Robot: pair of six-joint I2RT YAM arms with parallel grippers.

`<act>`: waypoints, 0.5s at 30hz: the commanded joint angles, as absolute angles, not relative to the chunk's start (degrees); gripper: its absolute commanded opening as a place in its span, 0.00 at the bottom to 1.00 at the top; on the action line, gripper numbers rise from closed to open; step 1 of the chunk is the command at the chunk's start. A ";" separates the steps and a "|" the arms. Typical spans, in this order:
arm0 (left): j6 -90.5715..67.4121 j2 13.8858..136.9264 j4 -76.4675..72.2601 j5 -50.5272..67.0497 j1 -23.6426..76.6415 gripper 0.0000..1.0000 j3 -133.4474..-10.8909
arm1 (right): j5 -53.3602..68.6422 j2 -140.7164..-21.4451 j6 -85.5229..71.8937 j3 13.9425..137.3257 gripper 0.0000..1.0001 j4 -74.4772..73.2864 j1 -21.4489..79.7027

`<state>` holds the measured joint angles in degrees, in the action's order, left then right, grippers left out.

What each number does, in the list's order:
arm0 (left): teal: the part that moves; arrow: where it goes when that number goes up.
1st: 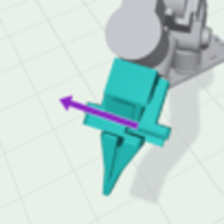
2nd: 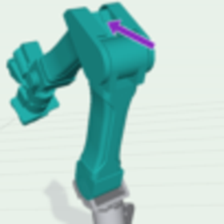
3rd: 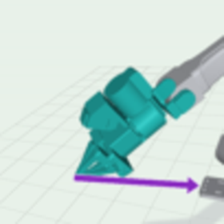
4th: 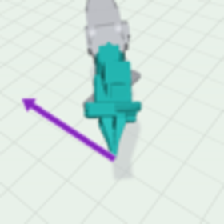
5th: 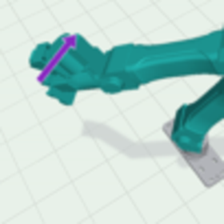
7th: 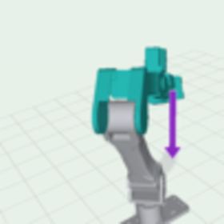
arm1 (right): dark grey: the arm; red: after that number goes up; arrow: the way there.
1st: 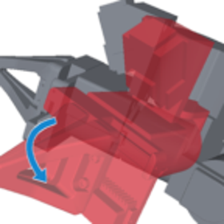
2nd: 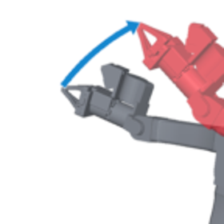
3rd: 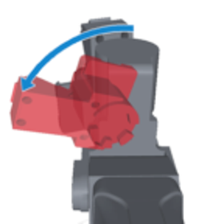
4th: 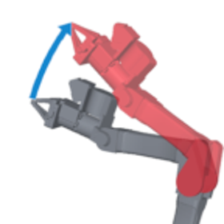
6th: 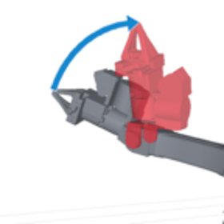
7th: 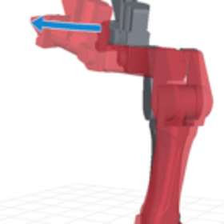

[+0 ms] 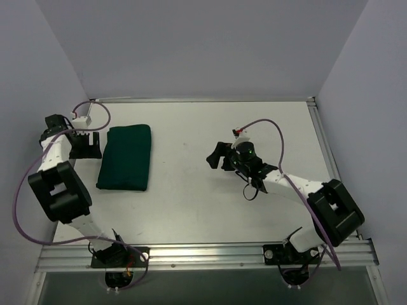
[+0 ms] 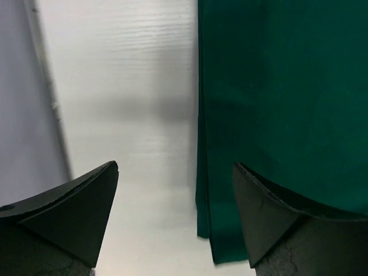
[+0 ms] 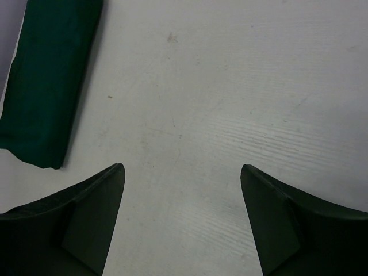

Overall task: Open and lay out the surgical kit
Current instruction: Move the surgical kit at the center of the board.

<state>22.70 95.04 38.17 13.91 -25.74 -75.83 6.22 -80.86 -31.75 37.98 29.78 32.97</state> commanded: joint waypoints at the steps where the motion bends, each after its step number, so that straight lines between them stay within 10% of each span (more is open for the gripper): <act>1: 19.26 104.83 44.64 19.42 -25.58 0.89 -83.13 | 7.99 -85.86 -33.84 42.80 0.77 35.50 34.01; 6: 18.11 114.85 46.14 24.43 -25.23 0.81 -88.85 | 9.93 -92.63 -34.54 45.88 0.76 36.12 34.45; 15: 18.72 116.81 47.81 30.85 -23.47 0.36 -85.35 | 11.69 -98.96 -35.07 49.39 0.73 36.83 34.63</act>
<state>18.11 117.27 45.71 26.35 -24.99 -86.50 10.22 -98.06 -34.57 46.52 34.17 34.22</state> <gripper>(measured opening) 0.396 0.730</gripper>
